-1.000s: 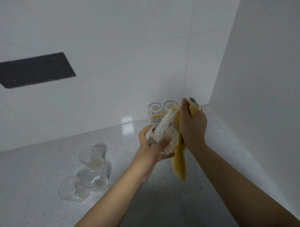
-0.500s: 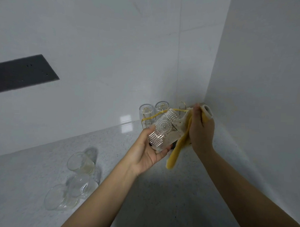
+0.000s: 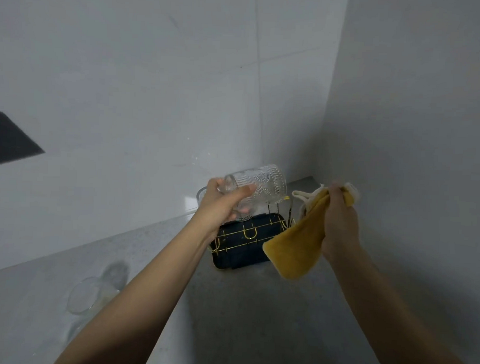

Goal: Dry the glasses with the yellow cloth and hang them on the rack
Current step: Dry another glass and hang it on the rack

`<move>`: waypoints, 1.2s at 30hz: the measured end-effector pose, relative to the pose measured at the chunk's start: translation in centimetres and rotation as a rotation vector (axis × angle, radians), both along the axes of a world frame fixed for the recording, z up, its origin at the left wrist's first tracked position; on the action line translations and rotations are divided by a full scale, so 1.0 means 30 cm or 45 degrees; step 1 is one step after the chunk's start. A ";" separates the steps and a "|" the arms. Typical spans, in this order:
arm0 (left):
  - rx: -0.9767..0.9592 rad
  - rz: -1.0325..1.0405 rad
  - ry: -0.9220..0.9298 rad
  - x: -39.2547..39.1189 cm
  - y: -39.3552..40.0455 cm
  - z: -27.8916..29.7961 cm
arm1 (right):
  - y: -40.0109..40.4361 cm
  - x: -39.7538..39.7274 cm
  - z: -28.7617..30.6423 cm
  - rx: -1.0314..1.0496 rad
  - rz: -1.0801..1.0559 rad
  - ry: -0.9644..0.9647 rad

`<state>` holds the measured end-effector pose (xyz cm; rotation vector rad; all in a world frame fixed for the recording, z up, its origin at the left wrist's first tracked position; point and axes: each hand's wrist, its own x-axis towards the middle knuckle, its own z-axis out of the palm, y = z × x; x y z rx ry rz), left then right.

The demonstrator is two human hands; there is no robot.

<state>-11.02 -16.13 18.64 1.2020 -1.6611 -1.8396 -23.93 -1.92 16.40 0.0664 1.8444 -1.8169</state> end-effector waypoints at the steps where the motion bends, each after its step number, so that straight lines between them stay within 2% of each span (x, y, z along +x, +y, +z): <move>1: -0.094 0.014 -0.031 -0.033 -0.021 0.003 | -0.003 -0.012 -0.001 0.004 -0.001 -0.006; 8: -0.803 -0.137 -0.268 -0.246 -0.136 -0.030 | -0.072 -0.068 -0.041 -0.022 0.065 -0.150; 14: -1.090 -0.421 -0.703 -0.348 -0.172 -0.103 | -0.112 -0.084 -0.095 0.051 0.110 -0.279; 23: -1.105 -0.575 -0.920 -0.408 -0.198 -0.204 | -0.145 -0.107 -0.115 0.100 0.184 -0.394; 36: -1.041 -0.636 -0.994 -0.439 -0.222 -0.268 | -0.139 -0.125 -0.129 0.105 0.190 -0.461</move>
